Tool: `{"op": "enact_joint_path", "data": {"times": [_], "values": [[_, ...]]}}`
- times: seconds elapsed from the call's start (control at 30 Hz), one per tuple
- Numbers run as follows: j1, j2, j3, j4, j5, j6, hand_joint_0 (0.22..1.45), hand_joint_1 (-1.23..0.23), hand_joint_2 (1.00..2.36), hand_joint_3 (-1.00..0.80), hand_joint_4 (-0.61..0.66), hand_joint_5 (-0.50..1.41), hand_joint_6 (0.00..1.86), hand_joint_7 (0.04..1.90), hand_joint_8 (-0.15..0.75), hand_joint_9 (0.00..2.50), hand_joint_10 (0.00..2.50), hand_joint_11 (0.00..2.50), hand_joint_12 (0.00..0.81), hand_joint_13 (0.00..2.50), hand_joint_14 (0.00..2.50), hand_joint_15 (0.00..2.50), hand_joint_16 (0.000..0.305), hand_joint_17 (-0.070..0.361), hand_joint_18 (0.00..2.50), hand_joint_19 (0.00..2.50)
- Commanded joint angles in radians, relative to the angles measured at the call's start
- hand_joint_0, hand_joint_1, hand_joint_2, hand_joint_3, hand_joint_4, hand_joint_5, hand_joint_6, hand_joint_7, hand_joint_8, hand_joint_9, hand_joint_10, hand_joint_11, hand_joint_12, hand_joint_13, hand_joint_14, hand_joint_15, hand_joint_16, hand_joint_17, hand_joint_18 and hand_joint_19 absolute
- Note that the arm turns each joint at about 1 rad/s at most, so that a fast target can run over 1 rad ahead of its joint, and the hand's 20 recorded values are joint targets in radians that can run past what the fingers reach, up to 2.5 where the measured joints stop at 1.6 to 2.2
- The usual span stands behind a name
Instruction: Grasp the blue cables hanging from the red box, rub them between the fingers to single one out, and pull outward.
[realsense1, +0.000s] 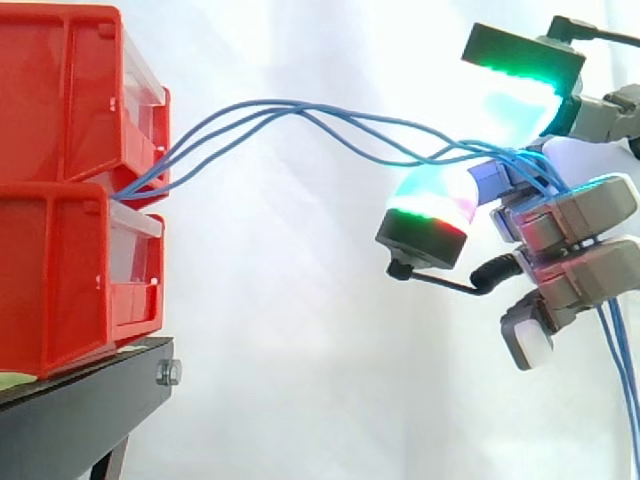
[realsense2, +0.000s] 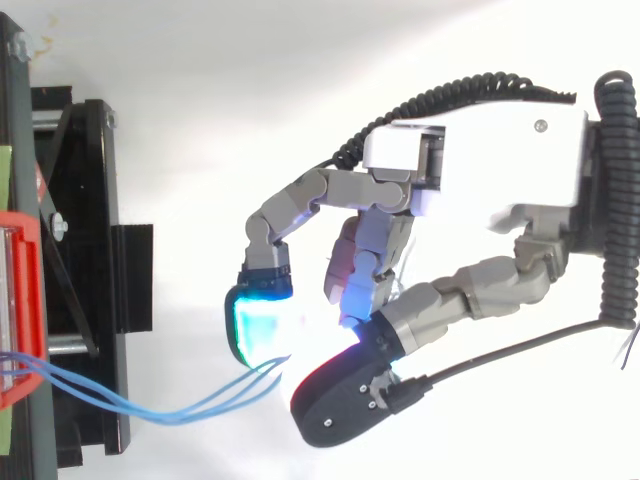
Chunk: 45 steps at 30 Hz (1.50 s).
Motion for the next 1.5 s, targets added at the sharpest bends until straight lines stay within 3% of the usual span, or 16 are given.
{"op": "enact_joint_path", "data": {"times": [0.0,0.23,0.37,0.5,0.63,0.77,0.8,0.93,1.1,1.2,1.27,1.37,1.47], "values": [[0.0,0.0,-0.002,0.002,0.0,0.002,0.49,-0.71,1.0,-0.5,0.09,-0.16,0.73,0.98,0.247,1.42,0.02,1.21,0.331,1.36,0.03,1.07,0.052,0.117,0.78,0.67],[0.006,0.0,-0.003,0.002,0.002,-0.003,0.58,-0.73,1.0,-0.5,0.05,-0.17,0.75,1.0,0.227,1.4,0.02,1.19,0.309,1.33,0.04,1.08,0.048,0.108,0.74,0.68],[0.007,0.0,-0.002,-0.001,-0.003,-0.001,0.61,-0.73,1.01,-0.38,0.04,-0.17,0.78,0.98,0.217,1.38,0.02,1.15,0.31,1.29,0.04,1.04,0.047,0.106,0.74,0.69],[0.007,0.0,-0.003,-0.01,-0.001,0.003,0.59,-0.69,1.01,-0.43,0.06,-0.17,0.79,0.97,0.225,1.36,0.02,1.08,0.32,1.26,0.04,0.99,0.048,0.107,0.73,0.69],[0.007,0.002,0.0,-0.059,-0.023,0.008,0.55,-0.64,1.0,-0.5,0.08,-0.16,0.76,0.98,0.239,1.37,0.02,1.04,0.328,1.25,0.04,0.96,0.049,0.11,0.74,0.68],[0.009,0.002,0.035,-0.128,-0.046,0.008,0.54,-0.62,1.0,-0.5,0.07,-0.12,0.71,1.09,0.245,1.37,0.02,0.96,0.335,1.21,0.03,0.92,0.049,0.11,0.74,0.68],[0.009,0.002,0.062,-0.147,-0.041,0.002,0.54,-0.61,1.0,-0.5,0.07,-0.11,0.71,1.1,0.245,1.37,0.02,0.93,0.334,1.21,0.04,0.91,0.049,0.11,0.74,0.68],[0.012,0.002,0.075,-0.151,-0.041,0.002,0.56,-0.66,1.0,-0.5,0.08,-0.11,0.72,1.1,0.237,1.34,0.03,0.85,0.335,1.15,0.04,0.87,0.048,0.108,0.73,0.67],[0.024,0.0,0.073,-0.108,-0.017,0.003,0.59,-0.71,1.0,-0.5,0.04,-0.08,0.77,1.07,0.227,1.32,0.03,0.78,0.323,1.13,0.03,0.83,0.045,0.102,0.72,0.67],[0.029,0.0,0.073,-0.09,-0.003,0.0,0.61,-0.74,1.01,-0.39,0.01,-0.08,0.82,1.1,0.222,1.32,0.02,0.7,0.318,1.13,0.03,0.83,0.044,0.099,0.73,0.67],[0.034,-0.002,0.073,-0.098,0.014,-0.001,0.61,-0.79,1.02,-0.27,0.01,-0.08,0.85,1.26,0.231,1.35,0.03,0.76,0.323,1.13,0.04,0.84,0.044,0.1,0.75,0.67],[0.04,-0.023,0.073,-0.108,0.045,0.006,0.62,-0.86,1.02,-0.14,0.0,-0.11,0.9,1.19,0.236,1.32,0.03,0.84,0.326,1.13,0.04,0.85,0.045,0.1,0.76,0.67],[0.043,-0.043,0.073,-0.102,0.052,0.01,0.63,-0.87,1.03,-0.09,-0.03,-0.12,0.91,1.19,0.231,1.32,0.03,0.85,0.329,1.13,0.03,0.85,0.045,0.101,0.76,0.66]]}}
